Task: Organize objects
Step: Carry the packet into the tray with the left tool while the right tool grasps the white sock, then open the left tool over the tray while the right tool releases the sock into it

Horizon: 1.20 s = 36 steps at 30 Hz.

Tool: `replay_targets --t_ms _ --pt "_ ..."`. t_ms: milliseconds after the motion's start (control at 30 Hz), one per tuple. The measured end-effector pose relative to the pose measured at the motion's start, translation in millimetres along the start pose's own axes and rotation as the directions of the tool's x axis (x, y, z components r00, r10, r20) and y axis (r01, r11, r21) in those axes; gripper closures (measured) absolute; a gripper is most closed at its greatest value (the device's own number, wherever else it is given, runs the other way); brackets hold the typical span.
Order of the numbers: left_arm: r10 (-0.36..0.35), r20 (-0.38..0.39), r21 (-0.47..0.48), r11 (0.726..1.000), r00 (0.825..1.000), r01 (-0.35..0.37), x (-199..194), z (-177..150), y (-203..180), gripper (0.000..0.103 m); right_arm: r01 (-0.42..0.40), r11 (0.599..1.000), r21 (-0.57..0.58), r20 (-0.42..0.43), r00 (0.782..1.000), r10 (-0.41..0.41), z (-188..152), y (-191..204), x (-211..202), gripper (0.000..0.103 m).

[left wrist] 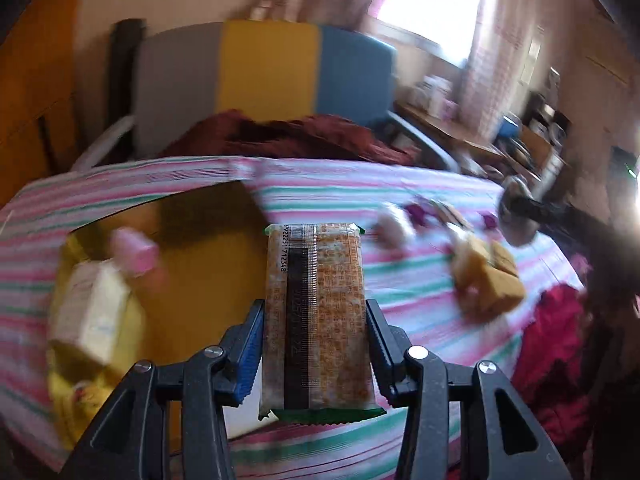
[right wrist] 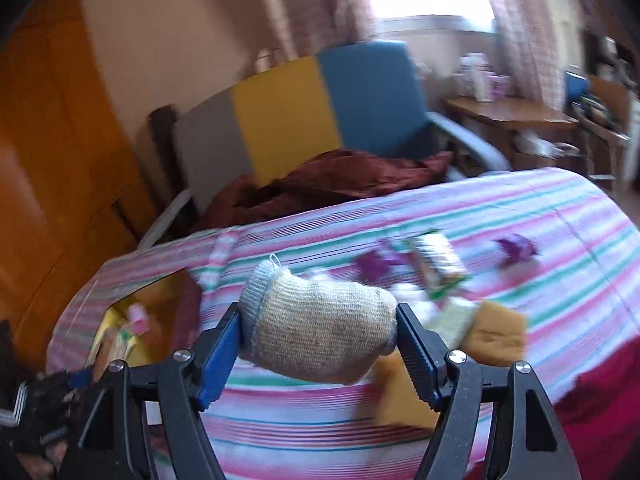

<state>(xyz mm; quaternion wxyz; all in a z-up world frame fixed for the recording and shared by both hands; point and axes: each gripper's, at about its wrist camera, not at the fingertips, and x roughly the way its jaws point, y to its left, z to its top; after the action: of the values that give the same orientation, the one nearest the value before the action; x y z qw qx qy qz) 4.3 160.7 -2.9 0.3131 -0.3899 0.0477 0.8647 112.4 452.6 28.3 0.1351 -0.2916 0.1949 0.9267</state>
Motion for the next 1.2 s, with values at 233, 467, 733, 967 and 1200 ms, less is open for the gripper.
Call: replay_targets --t_ms 233,467,733,967,1200 --pt "0.113 0.012 -0.162 0.981 0.993 -0.11 -20.7 -17.3 74.5 0.055 -0.195 0.974 -0.113 -0.109 0.977 0.183 -12.9 92.5 25.1 0.029" --pt "0.16 0.015 -0.25 0.956 0.987 -0.151 -31.0 -35.2 115.6 0.055 -0.298 0.93 -0.214 -0.22 0.942 0.252 -33.1 168.1 54.3 0.029" --pt "0.151 0.01 -0.285 0.948 0.988 -0.143 -32.9 -45.6 131.2 0.055 -0.333 0.906 -0.261 -0.293 0.922 0.254 -45.9 200.2 78.4 0.029" --pt "0.139 0.016 -0.275 0.953 0.99 -0.129 -30.5 -39.4 131.3 0.055 -0.329 0.907 -0.263 -0.342 0.911 0.231 -58.5 203.0 90.1 0.028" --pt "0.134 0.047 -0.166 0.978 0.99 -0.124 -6.1 -2.3 124.1 0.055 -0.334 0.904 -0.267 -0.375 0.9 0.221 -68.1 204.1 98.9 0.028"
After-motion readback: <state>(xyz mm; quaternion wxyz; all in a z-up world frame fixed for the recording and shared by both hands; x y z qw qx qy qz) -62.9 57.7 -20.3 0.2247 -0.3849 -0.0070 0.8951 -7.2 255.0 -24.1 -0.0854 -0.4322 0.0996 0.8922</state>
